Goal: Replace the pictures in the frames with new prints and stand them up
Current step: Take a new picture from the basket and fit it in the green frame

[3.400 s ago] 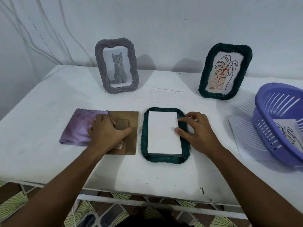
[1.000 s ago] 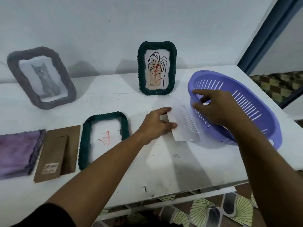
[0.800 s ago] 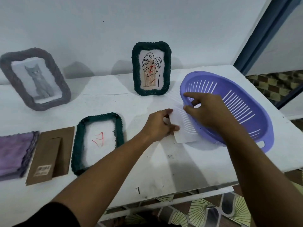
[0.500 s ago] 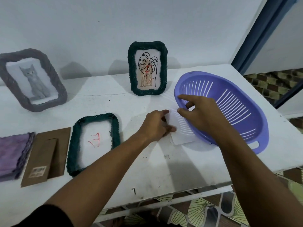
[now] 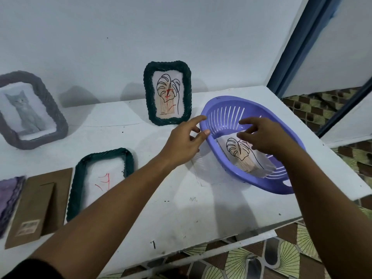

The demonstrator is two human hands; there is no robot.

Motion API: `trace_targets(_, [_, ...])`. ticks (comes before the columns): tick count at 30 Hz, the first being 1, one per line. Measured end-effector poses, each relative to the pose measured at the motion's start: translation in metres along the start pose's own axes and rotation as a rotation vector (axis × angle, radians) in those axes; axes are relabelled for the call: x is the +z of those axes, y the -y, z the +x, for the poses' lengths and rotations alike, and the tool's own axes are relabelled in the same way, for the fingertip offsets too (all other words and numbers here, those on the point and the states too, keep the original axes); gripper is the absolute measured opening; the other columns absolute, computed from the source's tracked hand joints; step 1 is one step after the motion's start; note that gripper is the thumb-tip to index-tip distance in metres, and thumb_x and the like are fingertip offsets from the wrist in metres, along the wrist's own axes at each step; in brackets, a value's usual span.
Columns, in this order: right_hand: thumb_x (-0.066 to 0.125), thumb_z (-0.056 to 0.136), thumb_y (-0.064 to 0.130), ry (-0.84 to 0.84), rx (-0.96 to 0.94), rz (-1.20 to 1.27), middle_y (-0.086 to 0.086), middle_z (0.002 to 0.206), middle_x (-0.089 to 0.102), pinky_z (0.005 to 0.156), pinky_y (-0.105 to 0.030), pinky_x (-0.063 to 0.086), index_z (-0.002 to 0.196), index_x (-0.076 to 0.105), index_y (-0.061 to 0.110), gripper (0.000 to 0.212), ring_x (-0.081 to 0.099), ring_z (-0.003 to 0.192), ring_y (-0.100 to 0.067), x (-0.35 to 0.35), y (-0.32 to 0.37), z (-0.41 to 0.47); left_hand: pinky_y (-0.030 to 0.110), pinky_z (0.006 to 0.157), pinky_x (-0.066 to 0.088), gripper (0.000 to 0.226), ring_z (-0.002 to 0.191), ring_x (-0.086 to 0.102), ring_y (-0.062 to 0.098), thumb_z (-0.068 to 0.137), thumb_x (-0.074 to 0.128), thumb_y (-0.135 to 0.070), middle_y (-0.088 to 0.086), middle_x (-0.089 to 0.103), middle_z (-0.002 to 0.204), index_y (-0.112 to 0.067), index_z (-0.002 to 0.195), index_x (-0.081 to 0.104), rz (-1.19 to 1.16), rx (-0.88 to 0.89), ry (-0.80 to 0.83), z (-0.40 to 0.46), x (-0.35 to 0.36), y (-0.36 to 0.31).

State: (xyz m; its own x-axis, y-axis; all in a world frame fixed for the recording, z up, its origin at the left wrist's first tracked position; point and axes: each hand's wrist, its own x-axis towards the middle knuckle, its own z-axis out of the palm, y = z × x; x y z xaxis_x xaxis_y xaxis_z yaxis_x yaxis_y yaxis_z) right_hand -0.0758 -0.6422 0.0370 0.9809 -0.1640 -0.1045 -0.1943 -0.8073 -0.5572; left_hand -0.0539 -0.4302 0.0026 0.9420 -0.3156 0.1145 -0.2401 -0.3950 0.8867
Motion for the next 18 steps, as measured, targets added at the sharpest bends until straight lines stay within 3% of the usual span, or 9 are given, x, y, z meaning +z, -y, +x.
trace_targets(3, [0.07, 0.084, 0.029, 0.139, 0.086, -0.239, -0.01, 0.133, 0.056, 0.088, -0.034, 0.044, 0.139, 0.044, 0.024, 0.06, 0.057, 0.112, -0.028, 0.002, -0.014, 0.01, 0.038, 0.081, 0.058, 0.043, 0.087, 0.066, 0.016, 0.091, 0.058, -0.04, 0.004, 0.052, 0.117, -0.027, 0.131, 0.053, 0.048, 0.012, 0.003, 0.004, 0.008, 0.001])
trace_targets(5, [0.074, 0.081, 0.028, 0.201, 0.128, -0.3, -0.01, 0.138, 0.051, 0.094, -0.037, 0.043, 0.141, 0.04, 0.022, 0.07, 0.051, 0.121, -0.031, 0.005, -0.018, 0.012, 0.041, 0.084, 0.057, 0.043, 0.085, 0.066, 0.016, 0.091, 0.059, -0.039, 0.004, 0.05, 0.12, -0.024, 0.13, 0.055, 0.057, -0.002, -0.004, 0.006, 0.013, 0.002])
trace_targets(12, [0.08, 0.073, 0.026, 0.182, 0.11, -0.406, -0.015, 0.133, 0.054, 0.095, -0.038, 0.043, 0.139, 0.04, 0.013, 0.078, 0.051, 0.12, -0.034, 0.015, -0.019, 0.018, 0.04, 0.086, 0.056, 0.045, 0.088, 0.063, 0.014, 0.091, 0.057, -0.04, 0.004, 0.048, 0.124, -0.024, 0.133, 0.053, 0.139, -0.012, -0.012, 0.009, 0.016, 0.002])
trace_targets(18, [0.084, 0.067, 0.028, 0.122, 0.131, -0.384, -0.019, 0.132, 0.05, 0.099, -0.039, 0.039, 0.137, 0.038, 0.014, 0.085, 0.039, 0.128, -0.036, 0.019, -0.025, 0.022, 0.033, 0.087, 0.054, 0.045, 0.089, 0.06, 0.013, 0.093, 0.054, -0.042, 0.003, 0.047, 0.124, -0.026, 0.135, 0.05, 0.166, -0.013, -0.006, 0.008, 0.016, 0.003])
